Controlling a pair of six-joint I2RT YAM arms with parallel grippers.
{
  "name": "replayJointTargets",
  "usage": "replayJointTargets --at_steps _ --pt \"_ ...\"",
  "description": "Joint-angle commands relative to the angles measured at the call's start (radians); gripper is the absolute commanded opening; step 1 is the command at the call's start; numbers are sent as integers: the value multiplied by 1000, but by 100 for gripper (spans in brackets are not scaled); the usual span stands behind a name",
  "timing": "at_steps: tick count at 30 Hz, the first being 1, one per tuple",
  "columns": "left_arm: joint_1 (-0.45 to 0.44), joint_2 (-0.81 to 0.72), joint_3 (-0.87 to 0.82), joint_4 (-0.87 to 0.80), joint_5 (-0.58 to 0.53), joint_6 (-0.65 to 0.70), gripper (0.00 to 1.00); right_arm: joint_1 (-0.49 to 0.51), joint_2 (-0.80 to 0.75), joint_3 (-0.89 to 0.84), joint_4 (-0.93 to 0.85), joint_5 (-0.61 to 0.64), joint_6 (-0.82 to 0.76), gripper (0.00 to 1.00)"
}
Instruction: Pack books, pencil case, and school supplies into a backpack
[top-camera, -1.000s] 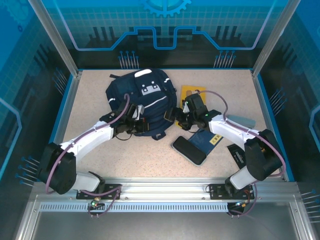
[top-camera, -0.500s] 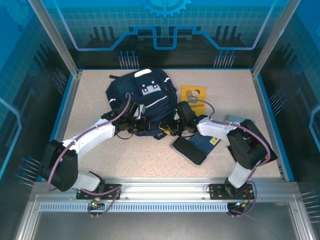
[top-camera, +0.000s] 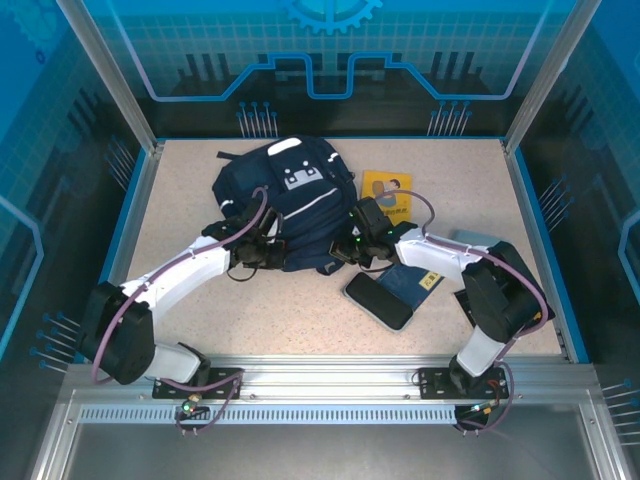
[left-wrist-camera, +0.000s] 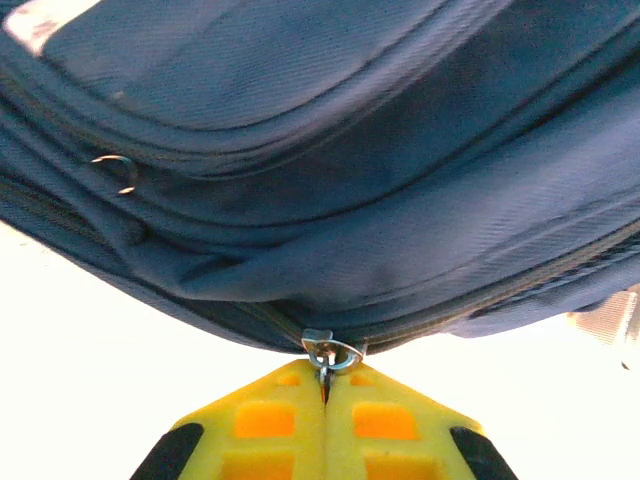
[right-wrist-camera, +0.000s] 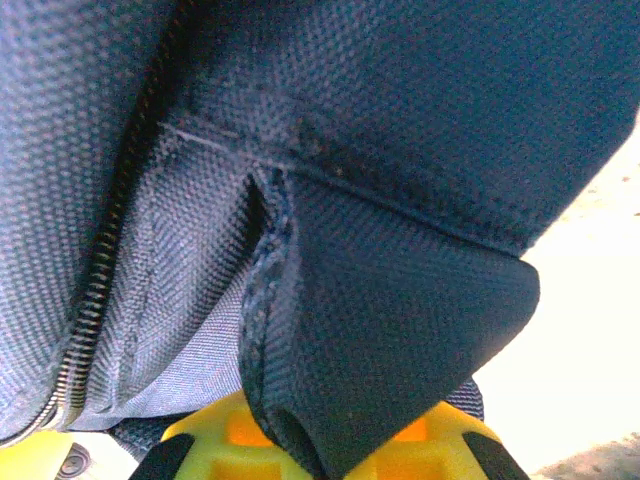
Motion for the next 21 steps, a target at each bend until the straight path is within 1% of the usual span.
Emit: replayJointTargets --at_steps 1,5,10,14,17,18,21 --pt "38 10 20 -78 -148 11 0 -24 -36 17 -111 140 -48 1" --pt "75 40 18 -28 -165 22 0 -33 -38 11 -124 155 -60 0" --pt "159 74 23 27 -160 37 0 -39 -43 7 -145 183 -73 0" --pt "221 103 19 54 -158 34 0 -39 -32 9 -143 175 -79 0" --pt "257 133 26 68 -177 19 0 -37 -17 17 -150 175 -80 0" --pt "268 141 31 70 -174 15 0 -38 -10 21 -155 178 -80 0" --pt "273 135 24 102 -102 46 0 -39 -4 31 -157 180 -90 0"
